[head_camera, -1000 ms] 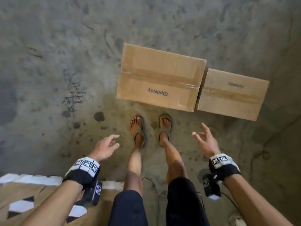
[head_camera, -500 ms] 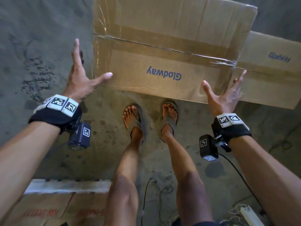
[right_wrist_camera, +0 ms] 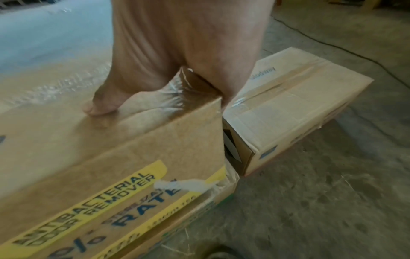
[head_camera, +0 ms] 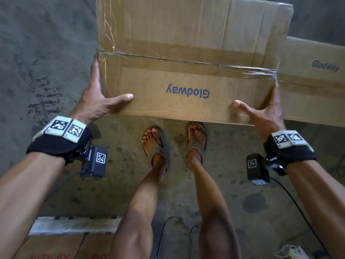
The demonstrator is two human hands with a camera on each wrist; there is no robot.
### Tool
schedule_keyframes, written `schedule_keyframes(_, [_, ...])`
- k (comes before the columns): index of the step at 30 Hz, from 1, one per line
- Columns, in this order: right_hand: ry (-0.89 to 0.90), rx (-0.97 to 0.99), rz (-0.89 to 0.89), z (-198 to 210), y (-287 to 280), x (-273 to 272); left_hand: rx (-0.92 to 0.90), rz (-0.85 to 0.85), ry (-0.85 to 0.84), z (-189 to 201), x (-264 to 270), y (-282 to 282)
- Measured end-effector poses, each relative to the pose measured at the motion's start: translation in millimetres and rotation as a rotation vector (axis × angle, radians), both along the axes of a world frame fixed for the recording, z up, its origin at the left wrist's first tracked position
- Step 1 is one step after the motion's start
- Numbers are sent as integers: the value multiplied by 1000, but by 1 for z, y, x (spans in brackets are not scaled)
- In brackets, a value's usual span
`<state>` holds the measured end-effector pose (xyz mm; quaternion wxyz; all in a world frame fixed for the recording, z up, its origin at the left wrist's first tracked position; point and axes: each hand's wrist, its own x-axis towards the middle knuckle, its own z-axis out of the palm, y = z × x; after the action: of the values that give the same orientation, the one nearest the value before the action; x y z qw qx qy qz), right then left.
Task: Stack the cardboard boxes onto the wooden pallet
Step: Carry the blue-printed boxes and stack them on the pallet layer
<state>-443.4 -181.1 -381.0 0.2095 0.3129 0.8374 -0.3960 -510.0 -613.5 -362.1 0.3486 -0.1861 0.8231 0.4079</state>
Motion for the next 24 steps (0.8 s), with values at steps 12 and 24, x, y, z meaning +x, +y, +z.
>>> schedule_keyframes(12, [82,-226,72,220,-4,10,160,382,153,221,66,-11])
schedule_keyframes(24, [290,-205,244,503,-29,16,247,673,379,514,181,-9])
